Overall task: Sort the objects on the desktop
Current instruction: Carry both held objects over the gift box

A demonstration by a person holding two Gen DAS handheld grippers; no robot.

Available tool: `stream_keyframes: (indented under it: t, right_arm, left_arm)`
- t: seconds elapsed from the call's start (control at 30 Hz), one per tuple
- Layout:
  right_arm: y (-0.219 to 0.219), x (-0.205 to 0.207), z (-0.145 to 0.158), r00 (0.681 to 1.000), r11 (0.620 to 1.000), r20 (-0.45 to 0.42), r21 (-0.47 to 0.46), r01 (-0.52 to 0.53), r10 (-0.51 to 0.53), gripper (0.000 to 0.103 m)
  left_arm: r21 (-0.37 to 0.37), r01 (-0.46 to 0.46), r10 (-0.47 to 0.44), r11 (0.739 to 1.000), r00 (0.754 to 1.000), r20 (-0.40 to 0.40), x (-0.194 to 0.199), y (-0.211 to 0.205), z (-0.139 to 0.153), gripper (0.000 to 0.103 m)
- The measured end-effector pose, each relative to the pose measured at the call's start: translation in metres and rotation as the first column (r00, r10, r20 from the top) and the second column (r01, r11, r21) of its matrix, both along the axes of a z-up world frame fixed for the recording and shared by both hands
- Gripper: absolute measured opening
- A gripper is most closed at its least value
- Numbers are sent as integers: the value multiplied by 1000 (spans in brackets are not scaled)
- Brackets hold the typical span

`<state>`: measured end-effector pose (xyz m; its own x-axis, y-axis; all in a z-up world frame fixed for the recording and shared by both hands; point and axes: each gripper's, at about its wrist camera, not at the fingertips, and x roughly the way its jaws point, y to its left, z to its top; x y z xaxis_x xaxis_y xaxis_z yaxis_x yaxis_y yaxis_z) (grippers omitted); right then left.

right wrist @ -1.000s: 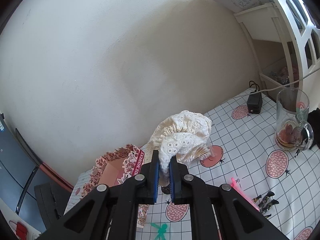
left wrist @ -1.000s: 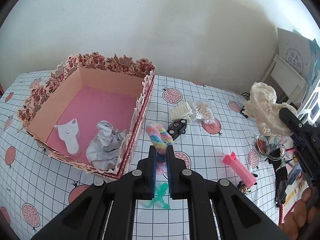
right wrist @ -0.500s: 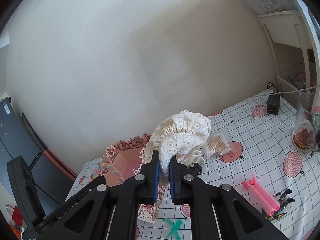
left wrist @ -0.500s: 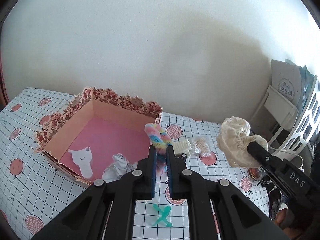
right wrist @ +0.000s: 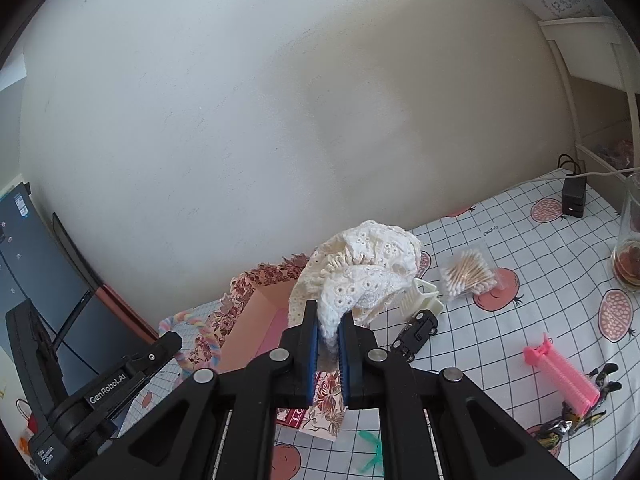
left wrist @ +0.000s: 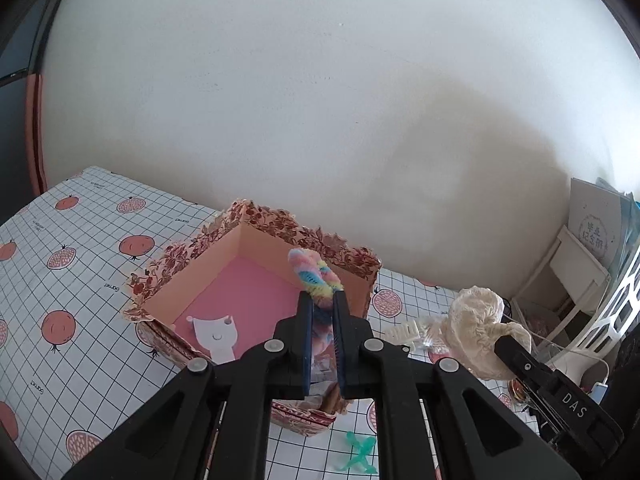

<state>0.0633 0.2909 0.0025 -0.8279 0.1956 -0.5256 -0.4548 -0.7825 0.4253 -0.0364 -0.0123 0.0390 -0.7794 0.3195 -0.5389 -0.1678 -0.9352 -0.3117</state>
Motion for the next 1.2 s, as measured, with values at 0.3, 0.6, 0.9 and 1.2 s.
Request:
stream_keyframes:
  t: [0.3,0.6,0.9,1.2]
  right_arm:
    - [-22,-22,-9,999,999,-6,-6,-54,54,10]
    - [-47,-41,-18,991,991,25,44,-129,128,10]
    - [-63,-54,-25,982,980,12,67,-186,186,10]
    - [-76,-67,-40,971,970,66,71,-233,228,10]
  left_arm:
    - [33,-29,28,999,999,25,-6,-17,-8,9]
    - [80,-56,53,995,998,37,-11,-33,-15,9]
    - [138,-92,85,986,995,57,-16,-52,-23,9]
    - [168,-107,92,980,991,98,-23,-60,-38,9]
